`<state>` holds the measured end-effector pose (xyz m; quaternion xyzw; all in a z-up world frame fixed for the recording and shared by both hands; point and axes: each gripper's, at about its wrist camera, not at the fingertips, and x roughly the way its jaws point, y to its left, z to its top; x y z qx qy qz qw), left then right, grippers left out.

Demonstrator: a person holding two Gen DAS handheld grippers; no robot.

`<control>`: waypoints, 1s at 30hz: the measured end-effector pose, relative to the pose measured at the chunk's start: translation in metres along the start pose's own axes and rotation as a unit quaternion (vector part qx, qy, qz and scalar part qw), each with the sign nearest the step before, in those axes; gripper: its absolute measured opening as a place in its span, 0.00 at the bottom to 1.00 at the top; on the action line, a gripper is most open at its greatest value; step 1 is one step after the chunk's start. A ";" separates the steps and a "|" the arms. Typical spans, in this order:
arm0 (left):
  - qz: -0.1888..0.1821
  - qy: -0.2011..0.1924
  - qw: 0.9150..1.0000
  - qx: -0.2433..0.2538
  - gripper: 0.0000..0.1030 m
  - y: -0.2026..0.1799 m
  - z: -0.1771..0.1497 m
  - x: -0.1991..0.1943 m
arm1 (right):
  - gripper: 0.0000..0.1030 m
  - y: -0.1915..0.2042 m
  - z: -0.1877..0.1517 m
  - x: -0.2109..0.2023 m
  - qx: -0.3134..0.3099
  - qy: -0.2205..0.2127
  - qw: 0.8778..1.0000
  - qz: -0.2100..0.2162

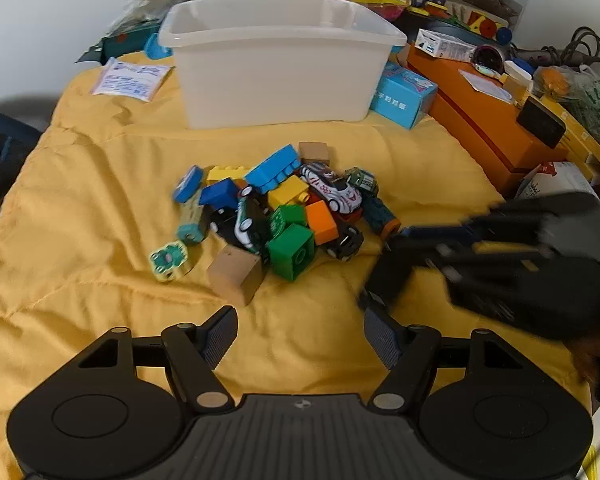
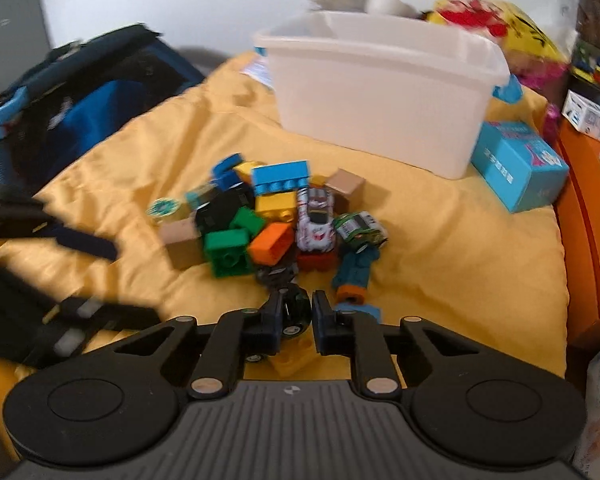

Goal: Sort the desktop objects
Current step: 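Grasp the silver green-striped toy car with left gripper while right grasps green car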

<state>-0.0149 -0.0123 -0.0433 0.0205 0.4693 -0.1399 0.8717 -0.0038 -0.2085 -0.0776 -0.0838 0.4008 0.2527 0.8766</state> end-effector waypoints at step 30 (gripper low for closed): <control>-0.006 0.014 0.989 0.147 0.51 -0.046 0.042 0.084 | 0.30 0.049 -0.067 -0.032 -0.170 -0.014 0.985 -0.013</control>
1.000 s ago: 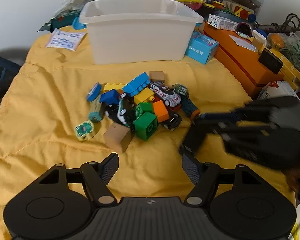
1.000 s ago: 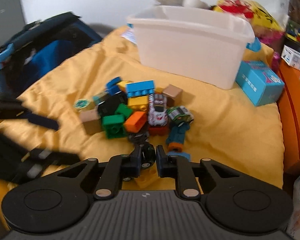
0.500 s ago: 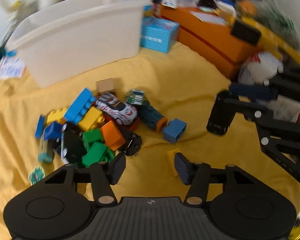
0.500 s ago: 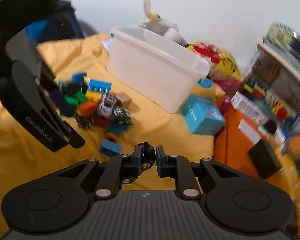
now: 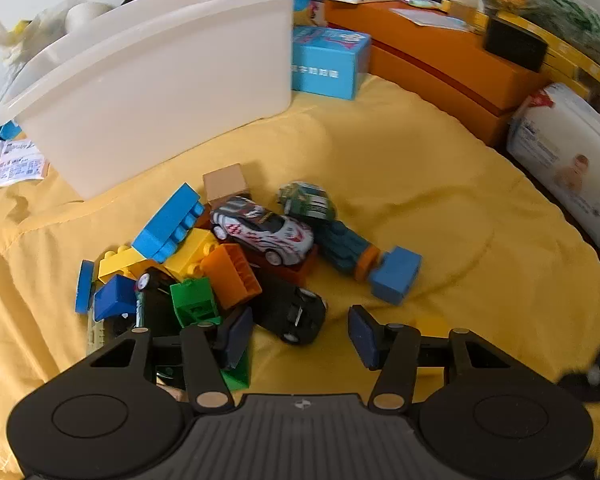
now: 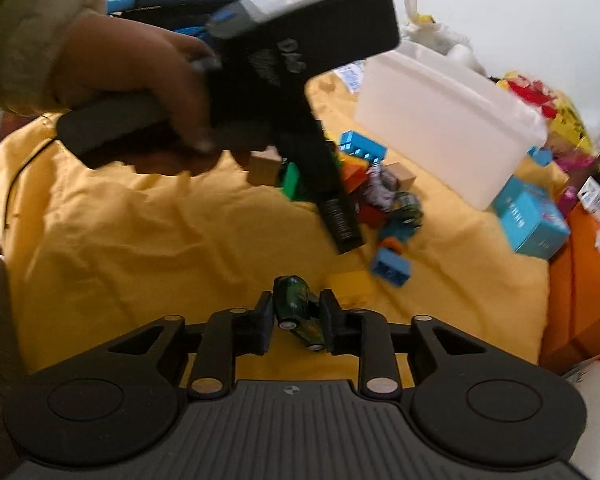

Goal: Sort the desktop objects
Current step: 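Grasp the silver green-striped toy car with left gripper while right grasps green car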

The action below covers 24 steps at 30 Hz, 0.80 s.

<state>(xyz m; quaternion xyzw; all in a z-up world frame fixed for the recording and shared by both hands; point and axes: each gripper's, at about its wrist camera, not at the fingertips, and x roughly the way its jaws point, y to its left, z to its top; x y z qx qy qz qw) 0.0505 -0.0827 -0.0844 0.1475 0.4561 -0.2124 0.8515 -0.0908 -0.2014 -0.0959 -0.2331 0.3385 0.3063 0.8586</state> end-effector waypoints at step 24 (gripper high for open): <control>-0.112 0.023 0.971 -0.212 0.24 0.028 -0.119 -0.071 | 0.35 -0.024 0.006 -0.006 0.102 -0.015 0.995 0.004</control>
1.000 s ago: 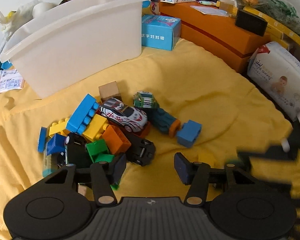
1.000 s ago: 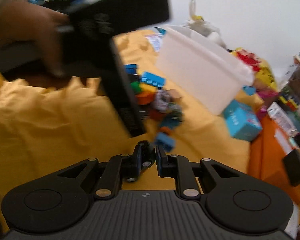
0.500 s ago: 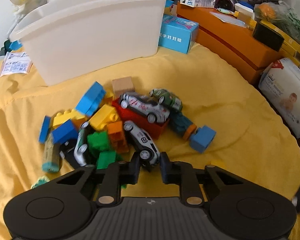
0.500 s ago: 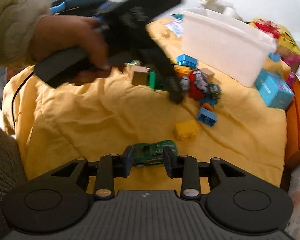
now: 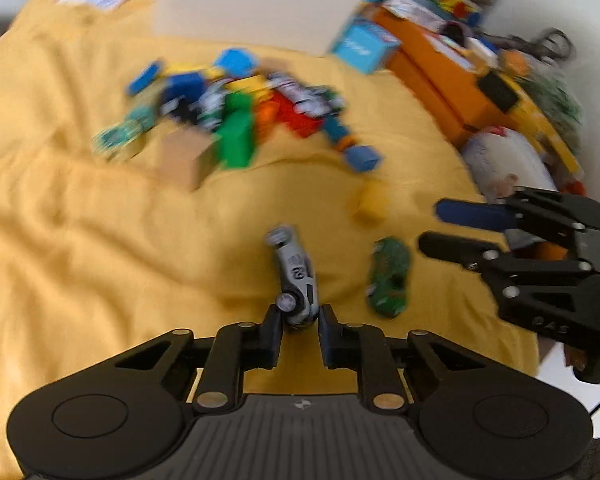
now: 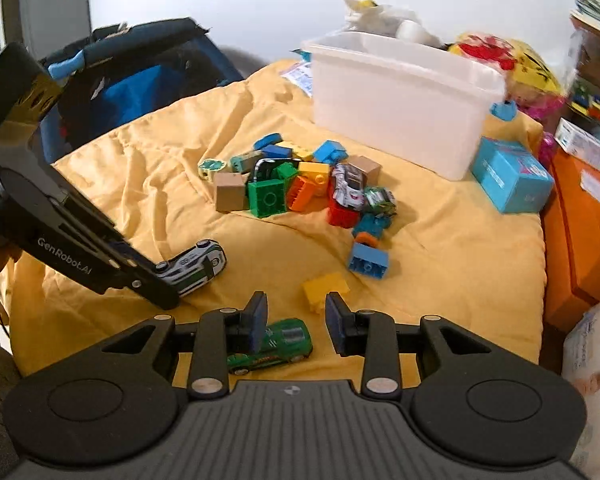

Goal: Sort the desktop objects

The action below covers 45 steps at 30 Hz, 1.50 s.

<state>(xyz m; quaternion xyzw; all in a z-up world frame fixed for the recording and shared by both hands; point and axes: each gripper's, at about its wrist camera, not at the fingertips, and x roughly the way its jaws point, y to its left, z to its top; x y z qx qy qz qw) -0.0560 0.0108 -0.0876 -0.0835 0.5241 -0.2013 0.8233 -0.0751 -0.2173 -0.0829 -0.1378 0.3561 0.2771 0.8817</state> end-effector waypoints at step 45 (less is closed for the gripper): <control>0.084 -0.002 0.992 0.093 0.31 -0.009 0.003 -0.001 | 0.33 0.014 -0.004 0.039 0.121 0.135 0.979 -0.088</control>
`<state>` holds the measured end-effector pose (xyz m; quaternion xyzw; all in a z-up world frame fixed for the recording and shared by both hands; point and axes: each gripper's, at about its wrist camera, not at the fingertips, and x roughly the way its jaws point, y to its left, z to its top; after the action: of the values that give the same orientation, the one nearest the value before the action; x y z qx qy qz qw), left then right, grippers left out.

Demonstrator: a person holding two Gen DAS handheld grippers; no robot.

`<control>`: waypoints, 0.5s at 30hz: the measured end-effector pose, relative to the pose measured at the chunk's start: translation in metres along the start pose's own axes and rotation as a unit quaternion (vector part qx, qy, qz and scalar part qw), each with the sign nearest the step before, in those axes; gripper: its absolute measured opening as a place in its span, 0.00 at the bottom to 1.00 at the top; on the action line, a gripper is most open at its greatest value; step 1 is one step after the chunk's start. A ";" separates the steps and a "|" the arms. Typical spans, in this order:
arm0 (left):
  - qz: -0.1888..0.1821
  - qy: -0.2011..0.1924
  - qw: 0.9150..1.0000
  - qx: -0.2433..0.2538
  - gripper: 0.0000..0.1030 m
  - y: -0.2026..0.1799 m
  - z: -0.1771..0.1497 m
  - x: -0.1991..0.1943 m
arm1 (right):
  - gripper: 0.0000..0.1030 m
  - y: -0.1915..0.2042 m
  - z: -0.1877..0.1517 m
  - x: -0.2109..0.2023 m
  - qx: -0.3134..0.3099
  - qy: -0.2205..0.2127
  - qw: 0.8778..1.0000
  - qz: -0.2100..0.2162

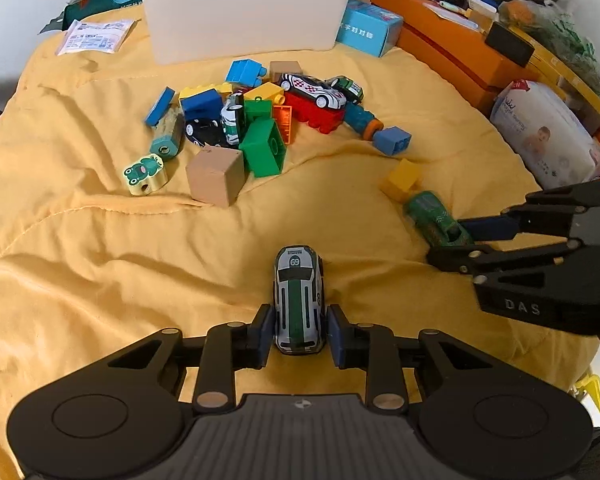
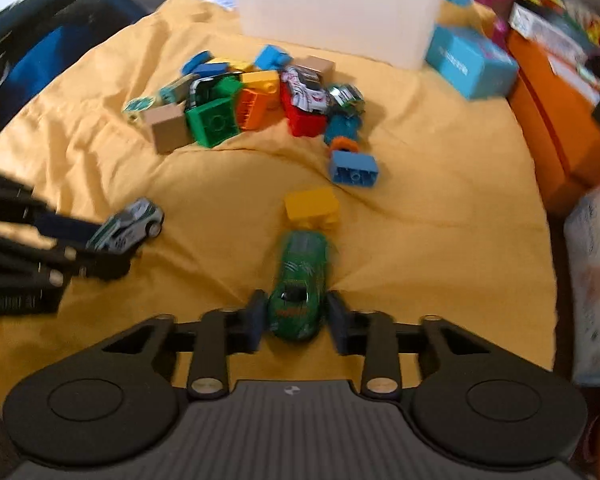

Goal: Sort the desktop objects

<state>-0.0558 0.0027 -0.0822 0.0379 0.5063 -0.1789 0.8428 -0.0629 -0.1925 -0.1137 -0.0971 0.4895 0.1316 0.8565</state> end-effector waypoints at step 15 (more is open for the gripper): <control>0.054 -0.155 0.986 0.021 0.31 0.021 0.122 -0.060 | 0.32 -0.031 0.089 -0.049 -0.023 -0.126 0.992 0.005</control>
<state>0.0283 0.0081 0.0269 0.0545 0.3630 -0.1475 0.9184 -0.0041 -0.2022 -0.0251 -0.0974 0.3745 0.1582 0.9084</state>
